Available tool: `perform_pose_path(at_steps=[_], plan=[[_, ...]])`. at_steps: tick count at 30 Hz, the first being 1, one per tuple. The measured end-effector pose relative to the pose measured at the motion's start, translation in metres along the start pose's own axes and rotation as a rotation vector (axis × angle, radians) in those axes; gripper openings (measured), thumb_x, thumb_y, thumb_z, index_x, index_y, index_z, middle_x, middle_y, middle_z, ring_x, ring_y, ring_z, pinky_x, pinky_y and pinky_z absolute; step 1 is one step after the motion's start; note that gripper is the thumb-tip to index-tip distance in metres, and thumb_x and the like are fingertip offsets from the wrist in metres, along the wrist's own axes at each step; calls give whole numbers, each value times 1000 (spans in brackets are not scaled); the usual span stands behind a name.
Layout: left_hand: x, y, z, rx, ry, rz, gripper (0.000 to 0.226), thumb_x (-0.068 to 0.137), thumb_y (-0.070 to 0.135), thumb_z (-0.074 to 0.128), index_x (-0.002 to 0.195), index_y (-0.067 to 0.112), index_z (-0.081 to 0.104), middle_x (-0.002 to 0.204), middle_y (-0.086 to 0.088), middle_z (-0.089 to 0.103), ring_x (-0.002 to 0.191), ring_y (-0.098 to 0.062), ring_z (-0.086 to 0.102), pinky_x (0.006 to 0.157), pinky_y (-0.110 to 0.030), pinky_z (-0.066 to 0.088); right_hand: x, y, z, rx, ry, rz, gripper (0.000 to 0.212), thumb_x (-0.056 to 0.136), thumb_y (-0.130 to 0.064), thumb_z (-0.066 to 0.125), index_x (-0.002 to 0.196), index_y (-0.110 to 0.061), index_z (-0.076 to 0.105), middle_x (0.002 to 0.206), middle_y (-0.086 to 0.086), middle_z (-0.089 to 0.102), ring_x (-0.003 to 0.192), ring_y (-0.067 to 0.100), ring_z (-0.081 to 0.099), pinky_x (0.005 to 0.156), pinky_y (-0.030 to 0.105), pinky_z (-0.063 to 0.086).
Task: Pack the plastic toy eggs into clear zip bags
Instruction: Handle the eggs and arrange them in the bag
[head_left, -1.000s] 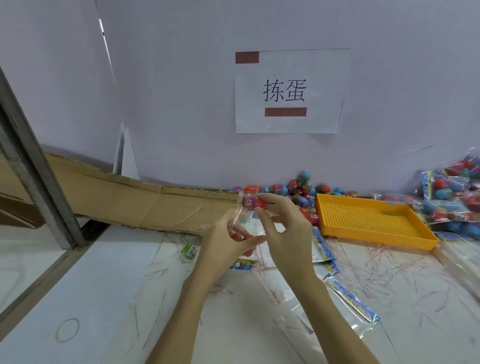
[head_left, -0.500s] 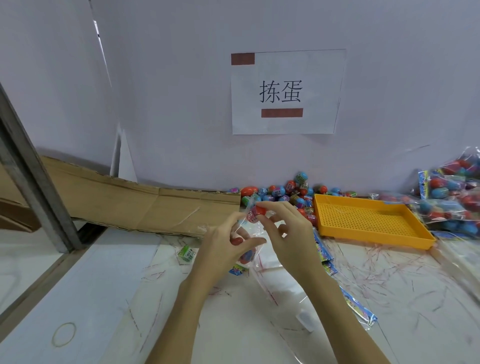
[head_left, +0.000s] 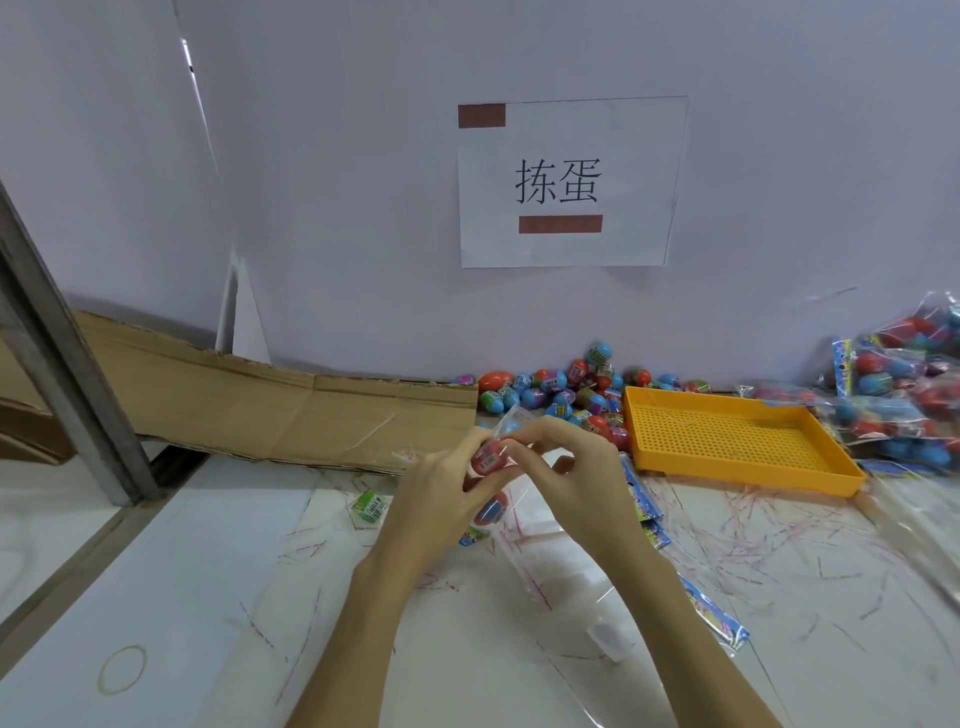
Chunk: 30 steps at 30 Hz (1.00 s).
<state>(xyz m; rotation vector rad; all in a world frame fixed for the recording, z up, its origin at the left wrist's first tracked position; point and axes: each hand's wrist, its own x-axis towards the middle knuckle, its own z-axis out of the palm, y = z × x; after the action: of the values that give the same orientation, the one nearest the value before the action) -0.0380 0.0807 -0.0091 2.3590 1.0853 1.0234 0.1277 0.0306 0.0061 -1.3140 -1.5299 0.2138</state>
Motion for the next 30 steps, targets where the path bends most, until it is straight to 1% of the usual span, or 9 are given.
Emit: perform_pose_path(at_steps=[2, 6, 9, 13, 16, 20, 23, 26, 30], plan=[[0, 1, 1, 37, -7, -3, 66, 85, 66, 48, 132, 21, 60, 93, 13, 64, 83, -7, 66, 75, -15, 54, -2, 1, 3, -11, -15, -6, 10, 97, -25, 67, 96, -30, 76, 84, -29, 66, 89, -4, 61, 65, 8, 47], [0, 1, -2, 66, 57, -30, 64, 86, 68, 48, 125, 20, 62, 89, 10, 65, 77, -8, 63, 67, -14, 48, -6, -6, 8, 0, -75, -10, 29, 100, -41, 54, 107, -26, 77, 89, -24, 69, 88, 2, 61, 64, 12, 46], [0, 0, -4, 50, 113, -82, 47, 89, 63, 61, 122, 30, 58, 86, 13, 69, 73, -7, 64, 63, -18, 50, -8, -9, 11, -15, -111, -21, 18, 97, -30, 67, 112, -38, 70, 97, -36, 63, 93, 6, 59, 65, 14, 45], [1, -1, -3, 31, 84, -161, 49, 83, 51, 79, 120, 34, 51, 78, 15, 65, 71, -5, 64, 61, -18, 50, -9, -12, 15, -5, -62, -20, 24, 94, -15, 71, 105, -37, 68, 99, -26, 67, 89, 5, 61, 66, 11, 45], [1, -2, -2, 38, 79, -204, 49, 84, 57, 73, 117, 28, 51, 85, 11, 64, 76, -11, 67, 65, -18, 55, -8, -10, 14, -16, -59, 6, 20, 96, -14, 68, 107, -30, 74, 100, -20, 71, 93, 4, 62, 66, 15, 49], [-1, 2, -3, 82, 27, -109, 50, 82, 71, 51, 104, 26, 54, 77, 16, 57, 69, -6, 59, 61, -8, 40, -9, -10, 12, -18, -36, -17, 19, 96, -12, 68, 104, -28, 75, 97, -22, 69, 93, 2, 60, 67, 16, 49], [-2, 0, -2, 32, -30, -56, 34, 94, 54, 65, 113, 28, 56, 84, 13, 64, 77, -7, 64, 70, -20, 52, -8, -6, 13, -63, -33, 1, 17, 96, -13, 68, 106, -25, 76, 97, -15, 71, 88, -2, 59, 68, 9, 45], [-1, 2, -1, -34, -39, -66, 26, 95, 43, 70, 111, 27, 57, 87, 12, 65, 80, -6, 65, 73, -24, 54, -8, -5, 12, -113, -87, -25, 21, 99, -12, 63, 110, -26, 75, 97, -21, 65, 89, 1, 58, 68, 8, 42], [1, 6, -5, -70, 62, -192, 49, 80, 60, 70, 109, 22, 62, 94, 4, 70, 85, -13, 68, 77, -28, 60, -8, -9, 10, -6, 30, -77, 33, 99, -2, 57, 120, -25, 68, 99, -21, 70, 94, 2, 67, 69, 9, 49]])
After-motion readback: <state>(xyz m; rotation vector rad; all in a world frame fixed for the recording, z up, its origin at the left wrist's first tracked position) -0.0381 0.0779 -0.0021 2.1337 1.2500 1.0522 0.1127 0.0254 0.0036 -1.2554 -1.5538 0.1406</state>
